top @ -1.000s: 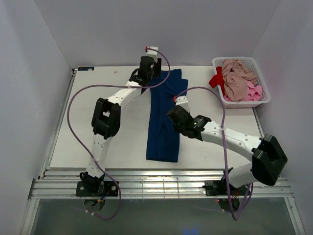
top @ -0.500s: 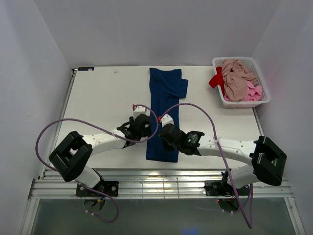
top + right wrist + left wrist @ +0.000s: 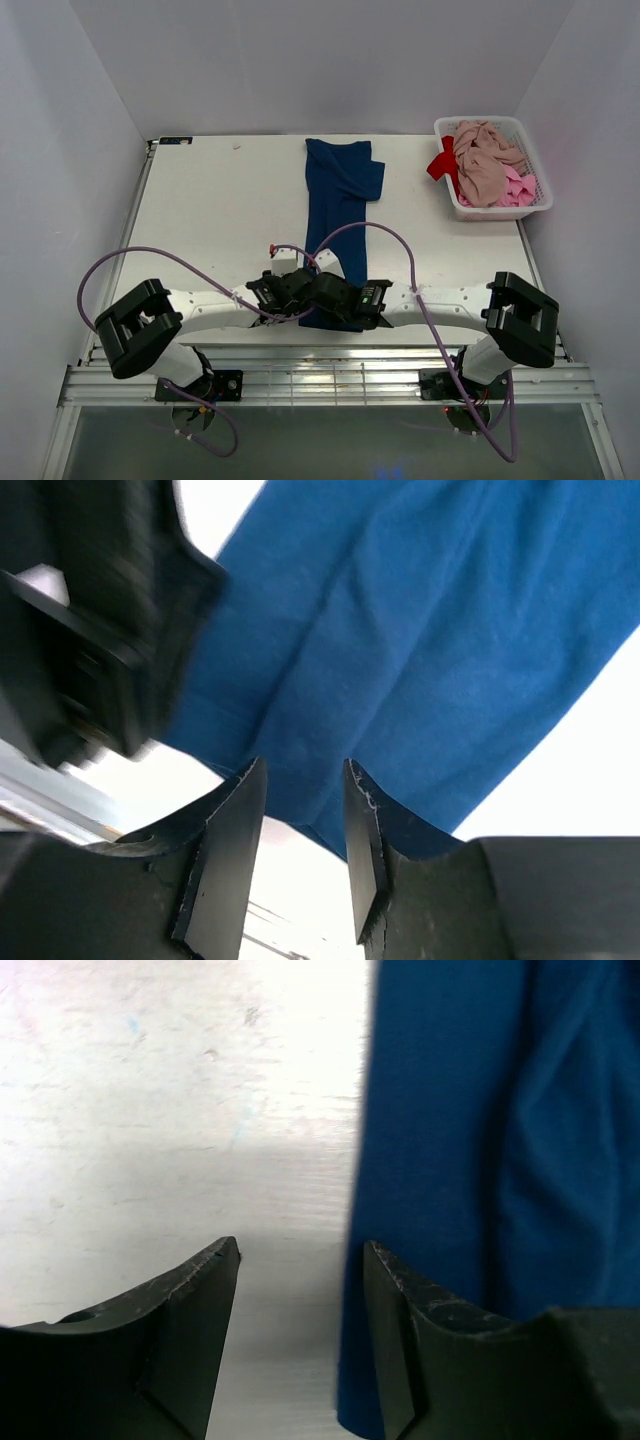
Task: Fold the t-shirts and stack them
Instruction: Grab the bottom of the folded rectangular tshirt with both arms
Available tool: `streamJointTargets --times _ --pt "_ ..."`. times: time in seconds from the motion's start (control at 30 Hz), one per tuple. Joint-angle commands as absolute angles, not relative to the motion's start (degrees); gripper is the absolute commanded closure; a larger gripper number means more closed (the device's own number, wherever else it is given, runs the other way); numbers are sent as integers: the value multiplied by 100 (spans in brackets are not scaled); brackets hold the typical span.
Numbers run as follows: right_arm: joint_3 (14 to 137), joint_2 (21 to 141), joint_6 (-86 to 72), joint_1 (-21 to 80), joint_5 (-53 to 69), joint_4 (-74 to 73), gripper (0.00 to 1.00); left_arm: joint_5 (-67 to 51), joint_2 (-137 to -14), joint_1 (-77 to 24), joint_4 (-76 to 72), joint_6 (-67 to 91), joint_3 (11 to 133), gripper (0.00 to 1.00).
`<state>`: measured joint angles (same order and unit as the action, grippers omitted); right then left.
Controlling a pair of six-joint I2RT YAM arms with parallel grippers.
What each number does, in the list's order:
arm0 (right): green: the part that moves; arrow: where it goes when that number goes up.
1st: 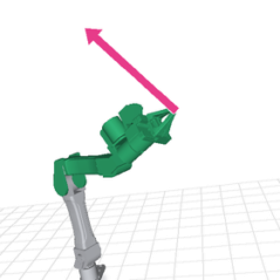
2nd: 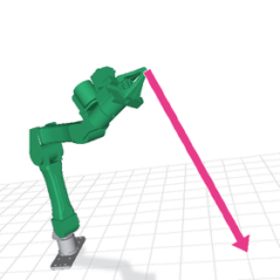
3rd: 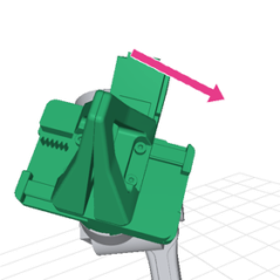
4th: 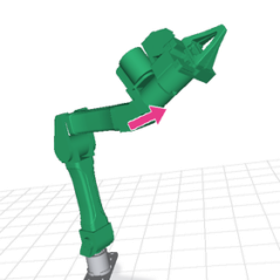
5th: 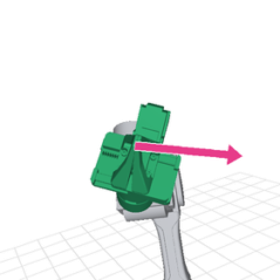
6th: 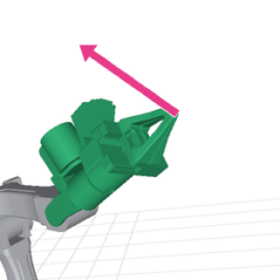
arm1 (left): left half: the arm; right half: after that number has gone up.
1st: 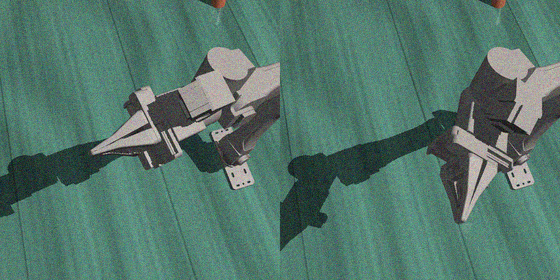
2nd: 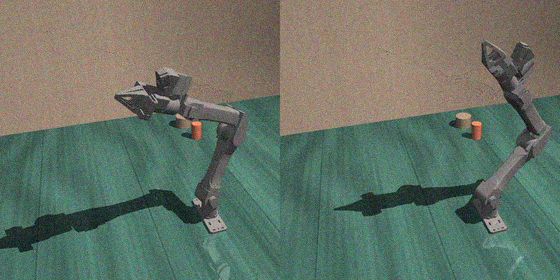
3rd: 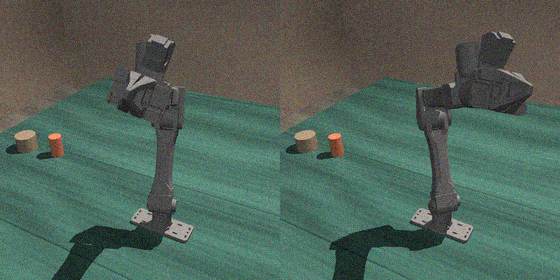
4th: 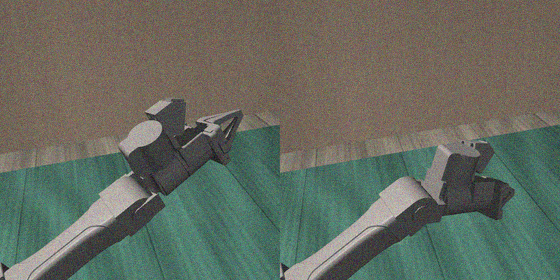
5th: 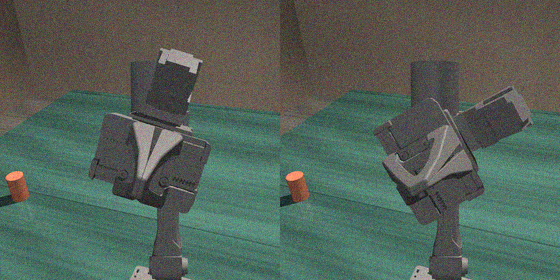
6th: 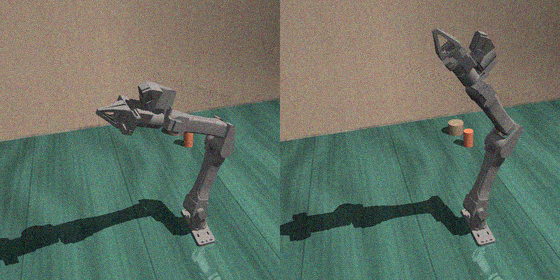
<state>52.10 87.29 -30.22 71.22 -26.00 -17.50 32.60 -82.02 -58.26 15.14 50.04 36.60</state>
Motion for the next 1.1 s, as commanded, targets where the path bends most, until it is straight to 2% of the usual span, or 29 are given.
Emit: streamJointTargets --times 0.0,0.4,0.53,0.73,0.9,1.07 --pt "5642 9246 -3032 7409 -2681 -1687 57 3586 -8393 -6503 1696 5440 3973 37" --pt "5704 9334 -3226 7567 -2742 -1722 57 3937 -8157 -7066 2144 6240 3762 37" --pt "5827 9237 -3243 7638 -2812 -1846 57 4455 -7911 -7198 3063 6784 3876 37" --pt "5924 9412 -3305 7743 -2821 -1810 57 5123 -7638 -7216 4752 8629 3894 36" --pt "6108 9597 -3287 7778 -2909 -1819 57 5343 -6725 -7207 5106 9176 3508 35" --pt "6310 9826 -3234 7778 -3189 -1959 57 5458 -6320 -7216 5317 9264 3384 35"
